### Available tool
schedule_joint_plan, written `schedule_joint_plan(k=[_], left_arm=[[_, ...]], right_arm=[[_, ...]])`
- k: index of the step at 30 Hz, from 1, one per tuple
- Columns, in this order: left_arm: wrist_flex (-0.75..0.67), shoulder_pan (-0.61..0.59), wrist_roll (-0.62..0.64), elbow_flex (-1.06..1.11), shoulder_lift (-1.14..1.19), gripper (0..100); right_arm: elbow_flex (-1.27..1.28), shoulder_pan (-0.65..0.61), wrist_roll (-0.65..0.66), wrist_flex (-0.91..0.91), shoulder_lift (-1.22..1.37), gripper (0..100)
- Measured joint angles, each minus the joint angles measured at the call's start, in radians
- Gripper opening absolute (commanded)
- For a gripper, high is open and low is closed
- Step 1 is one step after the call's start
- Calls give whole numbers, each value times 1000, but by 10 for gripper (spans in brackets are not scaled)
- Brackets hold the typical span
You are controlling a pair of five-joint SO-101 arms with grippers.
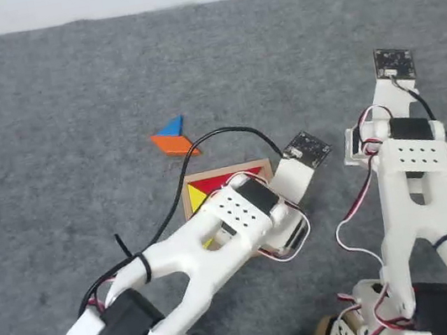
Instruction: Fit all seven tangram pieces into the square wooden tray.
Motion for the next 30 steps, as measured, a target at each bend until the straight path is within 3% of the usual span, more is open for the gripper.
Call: schedule_joint_plan(k=[7,11,18,23,30], left_arm=[[12,-11,43,6,-72,156],[15,-104,57,77,-262,156],[-29,-517,161,238,-669,148],[-118,-847,167,381,-750,13],[-259,-1106,-52,582,-763,12]], right_arm=[[0,0,0,0,0,8],[0,0,0,0,0,7],[0,-209,69,-2,44,7],[0,-345,123,-46,167,7],[0,-479,135,-58,245,7]])
